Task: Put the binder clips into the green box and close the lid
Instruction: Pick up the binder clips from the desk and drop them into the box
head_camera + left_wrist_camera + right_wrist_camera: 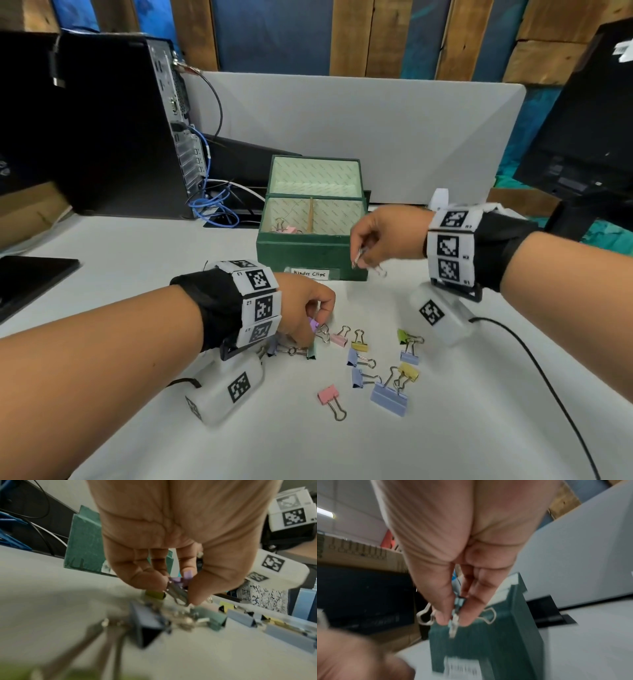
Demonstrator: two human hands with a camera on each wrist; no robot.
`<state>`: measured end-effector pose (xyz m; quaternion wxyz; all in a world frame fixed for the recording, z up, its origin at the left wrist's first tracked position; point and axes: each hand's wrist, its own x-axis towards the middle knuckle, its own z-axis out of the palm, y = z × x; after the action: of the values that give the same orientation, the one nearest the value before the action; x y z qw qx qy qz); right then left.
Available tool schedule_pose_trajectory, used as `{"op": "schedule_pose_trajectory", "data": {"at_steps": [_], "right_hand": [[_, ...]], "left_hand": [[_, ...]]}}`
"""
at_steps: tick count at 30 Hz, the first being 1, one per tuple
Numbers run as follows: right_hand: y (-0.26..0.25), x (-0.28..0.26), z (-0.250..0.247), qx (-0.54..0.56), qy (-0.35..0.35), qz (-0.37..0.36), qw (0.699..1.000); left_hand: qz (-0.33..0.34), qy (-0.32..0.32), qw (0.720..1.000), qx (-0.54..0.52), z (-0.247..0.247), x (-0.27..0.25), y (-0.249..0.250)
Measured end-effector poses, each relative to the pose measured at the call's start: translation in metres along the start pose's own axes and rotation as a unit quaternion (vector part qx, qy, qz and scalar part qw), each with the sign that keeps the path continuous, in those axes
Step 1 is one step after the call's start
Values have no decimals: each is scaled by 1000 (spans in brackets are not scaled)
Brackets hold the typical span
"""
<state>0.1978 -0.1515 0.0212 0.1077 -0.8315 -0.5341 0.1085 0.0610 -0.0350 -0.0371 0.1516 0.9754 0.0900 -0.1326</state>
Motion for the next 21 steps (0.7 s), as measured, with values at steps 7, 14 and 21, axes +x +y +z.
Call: {"op": "schedule_pose_trajectory", "data": {"at_steps": [7, 14, 21], "right_hand": [[-12, 40, -34, -8, 187, -33, 982], [2, 65, -8, -5, 132, 29, 991], [16, 27, -7, 100, 135, 18, 986]], "left_hand": [[18, 76, 993, -85, -23, -8, -10], [8, 138, 963, -232, -58, -5, -20], [-17, 219, 927, -303, -87, 34, -8]]}}
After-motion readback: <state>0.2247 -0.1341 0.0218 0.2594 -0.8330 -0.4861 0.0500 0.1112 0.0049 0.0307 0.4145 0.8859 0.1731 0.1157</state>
